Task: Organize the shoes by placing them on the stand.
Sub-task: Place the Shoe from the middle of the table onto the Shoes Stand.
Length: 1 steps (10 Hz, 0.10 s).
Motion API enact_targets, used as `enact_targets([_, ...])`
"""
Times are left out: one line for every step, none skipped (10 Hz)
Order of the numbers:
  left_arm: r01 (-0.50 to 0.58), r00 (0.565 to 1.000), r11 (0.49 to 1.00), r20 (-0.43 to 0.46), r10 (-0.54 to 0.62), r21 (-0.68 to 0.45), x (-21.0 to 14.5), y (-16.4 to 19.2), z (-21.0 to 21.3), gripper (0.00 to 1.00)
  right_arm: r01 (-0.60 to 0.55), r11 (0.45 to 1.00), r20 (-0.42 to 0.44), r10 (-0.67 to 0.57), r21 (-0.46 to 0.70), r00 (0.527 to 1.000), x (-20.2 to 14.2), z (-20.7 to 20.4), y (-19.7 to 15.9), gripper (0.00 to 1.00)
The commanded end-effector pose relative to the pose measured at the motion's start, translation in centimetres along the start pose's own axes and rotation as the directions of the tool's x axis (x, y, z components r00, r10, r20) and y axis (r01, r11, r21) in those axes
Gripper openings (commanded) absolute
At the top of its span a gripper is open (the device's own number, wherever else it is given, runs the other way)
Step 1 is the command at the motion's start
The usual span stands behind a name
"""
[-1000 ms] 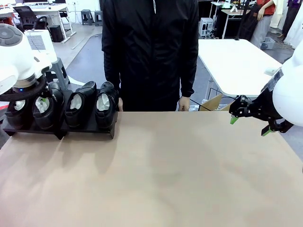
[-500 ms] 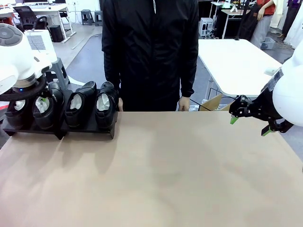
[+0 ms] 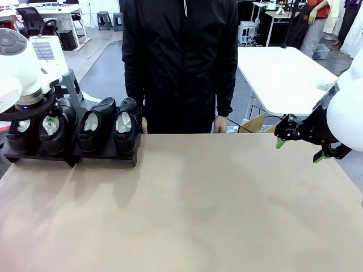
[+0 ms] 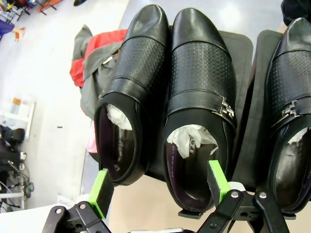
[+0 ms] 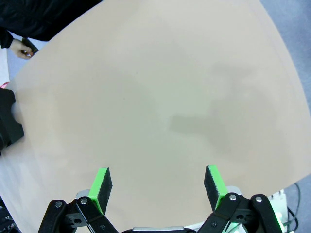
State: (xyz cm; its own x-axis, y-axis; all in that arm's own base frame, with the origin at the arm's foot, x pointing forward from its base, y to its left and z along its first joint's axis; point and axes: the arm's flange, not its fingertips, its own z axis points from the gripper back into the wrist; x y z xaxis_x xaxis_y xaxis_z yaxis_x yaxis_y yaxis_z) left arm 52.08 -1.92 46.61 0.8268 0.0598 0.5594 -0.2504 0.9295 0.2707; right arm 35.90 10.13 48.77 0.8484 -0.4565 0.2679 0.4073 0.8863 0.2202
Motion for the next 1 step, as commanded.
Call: enact_targets([0.01,1.0,1.0,0.007,-0.01,0.012,0.22,0.03,-0.09,1.0,-0.007,1.0,-0.01,0.007,0.014,1.0,-0.01,0.01,-0.04,1.0])
